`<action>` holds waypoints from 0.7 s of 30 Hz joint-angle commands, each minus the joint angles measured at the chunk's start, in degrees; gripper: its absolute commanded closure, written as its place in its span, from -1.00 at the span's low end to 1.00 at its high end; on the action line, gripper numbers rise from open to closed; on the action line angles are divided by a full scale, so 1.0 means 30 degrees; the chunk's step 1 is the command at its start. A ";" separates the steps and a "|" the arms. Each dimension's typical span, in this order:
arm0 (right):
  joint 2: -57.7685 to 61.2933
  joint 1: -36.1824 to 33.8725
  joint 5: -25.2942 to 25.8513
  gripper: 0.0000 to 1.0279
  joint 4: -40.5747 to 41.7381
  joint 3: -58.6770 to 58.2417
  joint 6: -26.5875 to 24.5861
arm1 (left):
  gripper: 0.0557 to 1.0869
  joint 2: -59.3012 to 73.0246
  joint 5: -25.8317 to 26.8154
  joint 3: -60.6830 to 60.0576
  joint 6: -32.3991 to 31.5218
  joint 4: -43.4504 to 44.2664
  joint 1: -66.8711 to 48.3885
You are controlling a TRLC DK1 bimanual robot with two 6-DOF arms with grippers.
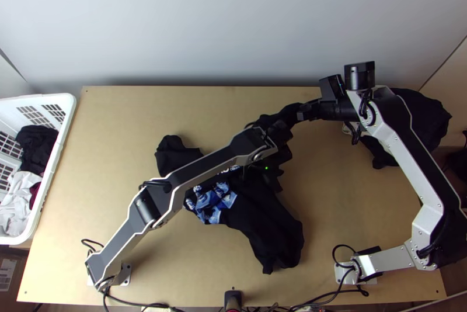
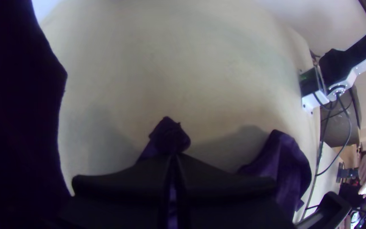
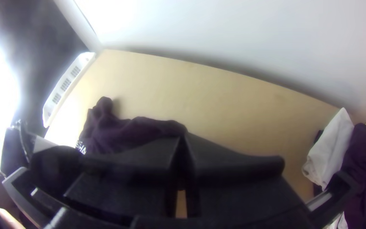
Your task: Fold the t-shirt
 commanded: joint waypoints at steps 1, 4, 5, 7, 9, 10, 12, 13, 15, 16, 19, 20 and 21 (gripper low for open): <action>-0.0241 -0.0242 0.0011 0.95 -0.0125 0.0373 -0.0041 | 0.93 -0.2119 0.0375 0.0395 -0.0231 0.0221 -0.0003; -0.0329 -0.0447 0.0040 0.95 -0.0213 0.0871 -0.0041 | 0.93 -0.3233 0.0434 0.0395 -0.0348 0.0221 -0.0003; -0.0358 -0.0564 0.0040 0.95 -0.0271 0.1106 -0.0041 | 0.93 -0.3643 0.0434 0.0395 -0.0406 0.0192 -0.0003; -0.0475 -0.0828 0.0040 0.95 -0.0418 0.1721 -0.0012 | 0.93 -0.4727 0.0434 0.0395 -0.0494 0.0221 0.0056; -0.0534 -0.1062 0.0040 0.95 -0.0769 0.2570 0.0194 | 0.93 -0.5957 0.0492 0.0395 -0.0582 0.0133 0.0232; -0.0534 -0.1121 0.0070 0.95 -0.0916 0.2893 0.0194 | 0.93 -0.6455 0.0492 0.0395 -0.0641 0.0133 0.0320; -0.0563 -0.1267 0.0157 0.95 -0.1355 0.3860 0.0223 | 0.93 -0.7686 0.0492 0.0395 -0.0670 0.0045 0.0525; -0.0563 -0.1326 0.0187 0.95 -0.1677 0.4387 0.0223 | 0.93 -0.8272 0.0492 0.0395 -0.0670 0.0016 0.0642; -0.0563 -0.1326 0.0509 0.95 -0.2234 0.5442 0.0223 | 0.93 -0.9414 0.0492 0.0395 -0.0670 -0.0043 0.0906; -0.0563 -0.1326 0.0568 0.95 -0.2527 0.5969 0.0223 | 0.93 -0.9912 0.0463 0.0395 -0.0699 -0.0043 0.1052; -0.0739 -0.1326 0.1036 0.95 -0.3318 0.7287 0.0223 | 0.93 -1.1319 0.0434 0.0395 -0.0934 -0.0189 0.1609; -0.0827 -0.1326 0.1154 0.95 -0.3552 0.7697 0.0223 | 0.93 -1.1758 0.0375 0.0365 -0.1022 -0.0189 0.1785; -0.0886 -0.1297 0.1329 0.95 -0.3816 0.8078 0.0223 | 0.93 -1.2139 0.0287 0.0365 -0.1139 -0.0218 0.2019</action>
